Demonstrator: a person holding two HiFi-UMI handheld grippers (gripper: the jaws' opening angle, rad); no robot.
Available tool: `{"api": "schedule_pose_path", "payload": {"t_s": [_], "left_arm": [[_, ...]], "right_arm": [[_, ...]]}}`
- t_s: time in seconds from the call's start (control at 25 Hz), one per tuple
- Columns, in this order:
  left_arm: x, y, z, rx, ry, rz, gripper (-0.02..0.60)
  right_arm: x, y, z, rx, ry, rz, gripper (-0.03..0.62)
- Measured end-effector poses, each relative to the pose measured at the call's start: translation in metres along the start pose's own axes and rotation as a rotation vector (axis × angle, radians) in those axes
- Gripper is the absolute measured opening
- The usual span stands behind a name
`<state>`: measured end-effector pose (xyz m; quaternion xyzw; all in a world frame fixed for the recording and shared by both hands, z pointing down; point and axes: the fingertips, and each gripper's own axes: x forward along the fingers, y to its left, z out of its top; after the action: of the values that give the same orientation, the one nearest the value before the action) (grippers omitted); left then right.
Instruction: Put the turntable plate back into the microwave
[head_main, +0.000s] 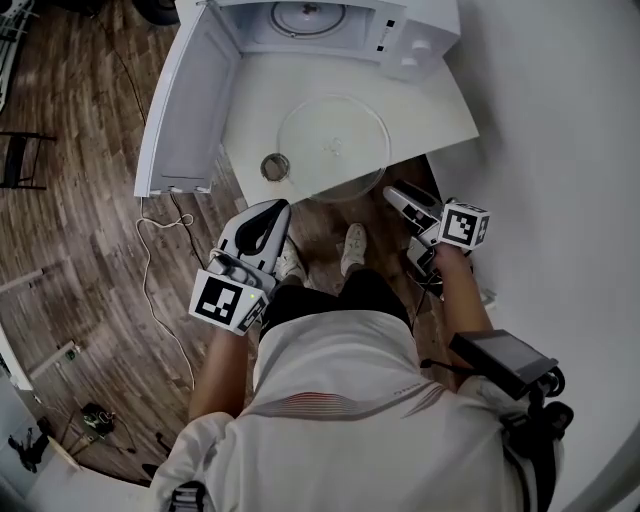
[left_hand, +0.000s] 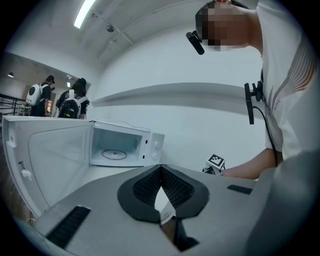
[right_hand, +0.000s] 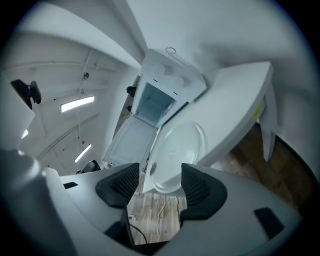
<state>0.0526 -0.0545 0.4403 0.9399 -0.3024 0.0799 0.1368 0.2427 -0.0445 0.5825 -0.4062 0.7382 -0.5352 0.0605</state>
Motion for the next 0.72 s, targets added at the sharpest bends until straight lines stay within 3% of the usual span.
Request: {"api": "schedule_pose_path", "payload": {"t_s": [0.12,0.28,0.72], "left_arm": [[-0.003,0.001,-0.006,-0.017,0.011,0.03,0.009],[-0.007,0.004,-0.013,-0.031,0.019,0.063,0.009],[-0.002,0.014,-0.029,-0.073,0.033,0.092,0.009]], "right_arm": [[0.015,-0.022,-0.025,0.091,0.101,0.033,0.251],[0.032,-0.033,-0.053,0.132,0.215,0.076,0.287],[0.079,-0.009,-0.072,0.251,0.337,0.335,0.287]]}}
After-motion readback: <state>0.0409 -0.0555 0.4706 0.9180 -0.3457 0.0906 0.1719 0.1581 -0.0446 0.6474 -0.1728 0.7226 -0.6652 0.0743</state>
